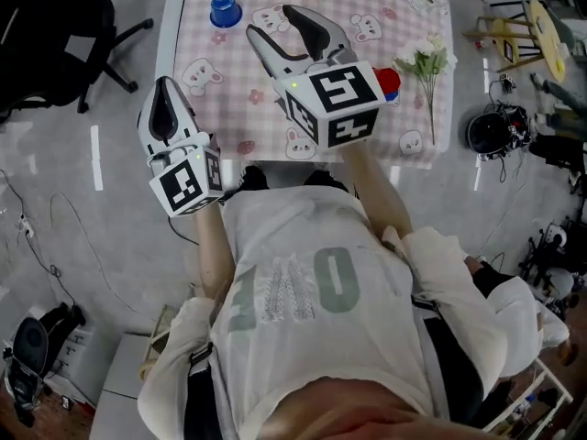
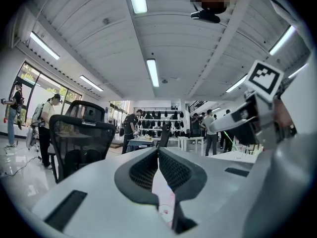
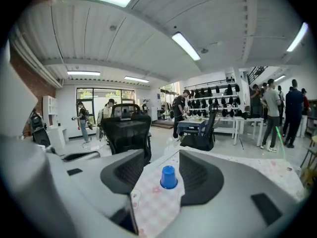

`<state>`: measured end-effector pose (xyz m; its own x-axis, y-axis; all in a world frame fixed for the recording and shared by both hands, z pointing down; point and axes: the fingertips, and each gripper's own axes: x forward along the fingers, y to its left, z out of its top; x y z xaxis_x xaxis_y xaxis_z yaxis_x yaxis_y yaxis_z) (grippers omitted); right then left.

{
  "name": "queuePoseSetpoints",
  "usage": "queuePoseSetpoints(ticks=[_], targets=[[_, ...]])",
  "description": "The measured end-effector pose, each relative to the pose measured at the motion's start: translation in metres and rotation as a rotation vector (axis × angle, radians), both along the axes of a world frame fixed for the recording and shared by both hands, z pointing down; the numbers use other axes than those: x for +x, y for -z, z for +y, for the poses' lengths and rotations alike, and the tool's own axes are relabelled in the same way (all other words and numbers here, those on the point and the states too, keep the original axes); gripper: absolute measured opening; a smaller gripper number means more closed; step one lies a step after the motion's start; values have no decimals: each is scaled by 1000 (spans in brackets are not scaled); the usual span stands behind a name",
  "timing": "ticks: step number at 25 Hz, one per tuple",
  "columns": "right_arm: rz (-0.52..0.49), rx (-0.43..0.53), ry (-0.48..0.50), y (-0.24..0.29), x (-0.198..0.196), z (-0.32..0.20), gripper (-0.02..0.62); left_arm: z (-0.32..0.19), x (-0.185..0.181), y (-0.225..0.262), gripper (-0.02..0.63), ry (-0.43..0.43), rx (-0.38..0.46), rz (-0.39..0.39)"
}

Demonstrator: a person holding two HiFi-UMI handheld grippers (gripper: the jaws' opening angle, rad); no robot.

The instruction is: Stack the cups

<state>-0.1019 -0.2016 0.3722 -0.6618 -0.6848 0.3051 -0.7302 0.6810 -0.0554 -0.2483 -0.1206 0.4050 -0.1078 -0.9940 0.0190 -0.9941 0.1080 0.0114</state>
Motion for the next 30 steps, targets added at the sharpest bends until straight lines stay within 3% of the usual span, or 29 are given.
queuePoseSetpoints(ticks=[6,10,12,16,23,30], targets=[[234,-149,49,-76,-78,-82,241,23,-67,-17,29,73,-41,25],[296,-339,66,-129,-96,-101,249,34,-99,-15,29,130,-28,33],[337,-369,56,-145,-96,-106,250,37,-108,-17,29,143,-28,37],[391,-383,23,-164,-93,-114,250,46,-116,-26,29,170,-44,47],[372,-362,-13,-159,-87,-119,219,47,-115,-29,29,180,-50,46],[245,-155,-53,-64,-41,-77,219,17,-86,-21,29,80,-26,34]])
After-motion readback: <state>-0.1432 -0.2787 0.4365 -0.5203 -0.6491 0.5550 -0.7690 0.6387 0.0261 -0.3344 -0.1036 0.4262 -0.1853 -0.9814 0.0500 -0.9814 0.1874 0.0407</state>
